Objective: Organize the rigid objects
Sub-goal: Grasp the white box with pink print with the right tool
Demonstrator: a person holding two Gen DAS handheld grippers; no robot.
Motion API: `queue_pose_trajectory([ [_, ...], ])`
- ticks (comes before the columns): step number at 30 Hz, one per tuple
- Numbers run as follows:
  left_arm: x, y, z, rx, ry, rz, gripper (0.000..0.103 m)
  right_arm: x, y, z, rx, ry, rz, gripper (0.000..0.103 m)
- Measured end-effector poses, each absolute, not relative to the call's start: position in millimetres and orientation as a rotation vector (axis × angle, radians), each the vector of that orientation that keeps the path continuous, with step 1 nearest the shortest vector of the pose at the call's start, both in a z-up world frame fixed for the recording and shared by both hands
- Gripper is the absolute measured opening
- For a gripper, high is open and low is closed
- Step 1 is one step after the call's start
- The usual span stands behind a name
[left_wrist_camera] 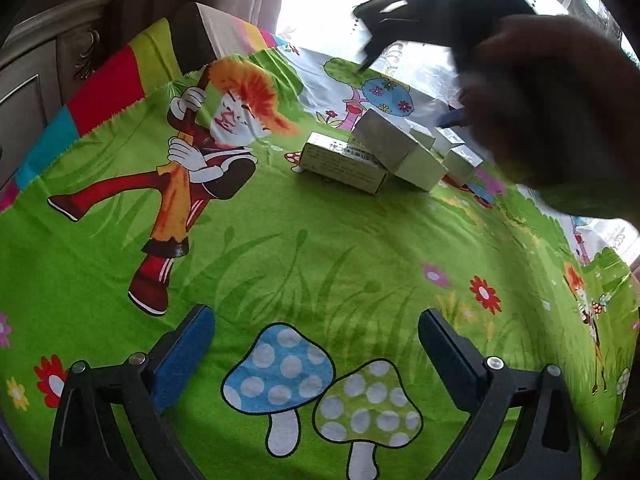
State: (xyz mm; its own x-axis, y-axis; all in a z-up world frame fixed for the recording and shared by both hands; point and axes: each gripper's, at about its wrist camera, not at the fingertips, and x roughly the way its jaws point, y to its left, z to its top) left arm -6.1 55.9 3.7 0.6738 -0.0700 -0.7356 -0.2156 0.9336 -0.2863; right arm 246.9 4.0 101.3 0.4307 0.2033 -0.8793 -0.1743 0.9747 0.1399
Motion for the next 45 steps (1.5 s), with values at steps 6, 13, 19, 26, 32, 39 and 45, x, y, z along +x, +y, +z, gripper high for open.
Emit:
queue_pose_trajectory([
  [6, -6.9, 62.0, 3.2, -0.417, 0.808, 0.059, 0.103, 228.0, 32.7, 57.5, -0.402, 1.101, 0.142, 0.096],
  [13, -7.0, 60.8, 4.8, -0.415, 0.810, 0.058, 0.103, 192.9, -57.3, 53.4, -0.282, 1.145, 0.317, 0.096],
  [19, -5.3, 59.5, 5.6, -0.387, 0.826, 0.070, 0.103, 179.5, -139.3, 48.4, -0.002, 1.167, 0.348, 0.097],
  [26, -5.6, 60.6, 4.9, -0.387, 0.827, 0.066, 0.103, 175.4, -164.9, 54.0, 0.351, 1.131, 0.384, 0.097],
  [32, -5.9, 62.0, 5.1, -0.397, 0.822, 0.061, 0.103, 154.9, -215.9, 78.6, 0.352, 0.940, 0.103, 0.097],
  [39, -5.1, 60.5, 5.1, -0.387, 0.828, 0.068, 0.103, 145.4, -190.1, 78.1, 0.095, 0.955, 0.063, 0.097],
  [45, -5.4, 61.9, 5.3, -0.392, 0.826, 0.063, 0.103, 158.5, -162.9, 40.1, 0.062, 1.037, 0.036, 0.097],
])
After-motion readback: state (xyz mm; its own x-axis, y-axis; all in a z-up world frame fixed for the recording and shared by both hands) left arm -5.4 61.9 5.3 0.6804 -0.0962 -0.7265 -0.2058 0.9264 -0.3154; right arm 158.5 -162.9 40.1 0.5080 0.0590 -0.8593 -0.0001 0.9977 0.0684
